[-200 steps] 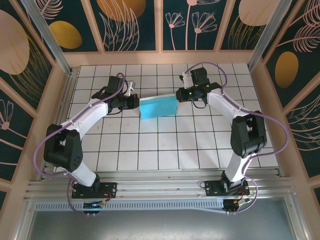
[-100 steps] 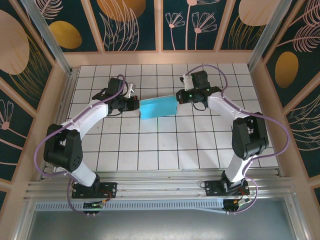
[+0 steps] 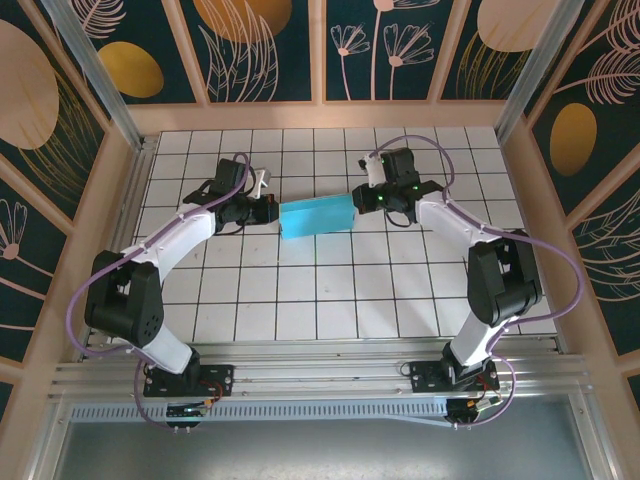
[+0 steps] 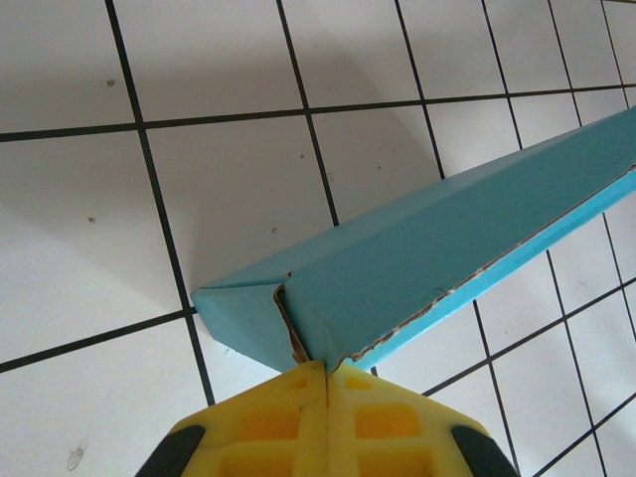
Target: Fold the paper box
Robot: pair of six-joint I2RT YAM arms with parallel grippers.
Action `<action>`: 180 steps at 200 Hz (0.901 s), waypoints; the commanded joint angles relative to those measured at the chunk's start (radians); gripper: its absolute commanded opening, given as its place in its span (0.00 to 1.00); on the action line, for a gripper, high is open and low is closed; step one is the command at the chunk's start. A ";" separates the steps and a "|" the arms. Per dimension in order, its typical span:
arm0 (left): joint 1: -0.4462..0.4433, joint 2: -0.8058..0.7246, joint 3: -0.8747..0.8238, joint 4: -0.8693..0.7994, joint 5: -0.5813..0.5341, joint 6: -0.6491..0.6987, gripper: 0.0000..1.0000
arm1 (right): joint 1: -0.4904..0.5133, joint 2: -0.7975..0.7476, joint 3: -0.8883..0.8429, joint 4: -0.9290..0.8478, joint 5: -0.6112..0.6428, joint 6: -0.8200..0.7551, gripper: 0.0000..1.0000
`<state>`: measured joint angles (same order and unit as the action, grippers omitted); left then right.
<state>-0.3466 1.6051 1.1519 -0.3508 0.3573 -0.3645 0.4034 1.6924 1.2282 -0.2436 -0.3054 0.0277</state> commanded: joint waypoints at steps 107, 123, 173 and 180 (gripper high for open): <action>-0.005 0.001 0.009 -0.064 0.002 -0.008 0.13 | 0.003 -0.062 0.049 -0.114 -0.007 0.035 0.26; -0.005 -0.001 0.011 -0.063 0.002 -0.008 0.14 | 0.003 -0.074 0.053 -0.105 -0.008 0.040 0.28; -0.005 -0.018 0.019 -0.055 0.015 -0.016 0.19 | 0.004 -0.080 0.076 -0.102 -0.018 0.055 0.31; -0.005 -0.024 0.020 -0.054 0.017 -0.017 0.21 | 0.003 -0.083 0.079 -0.102 -0.018 0.057 0.32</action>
<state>-0.3466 1.6039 1.1549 -0.3668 0.3592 -0.3679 0.4038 1.6417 1.2675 -0.3408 -0.3149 0.0639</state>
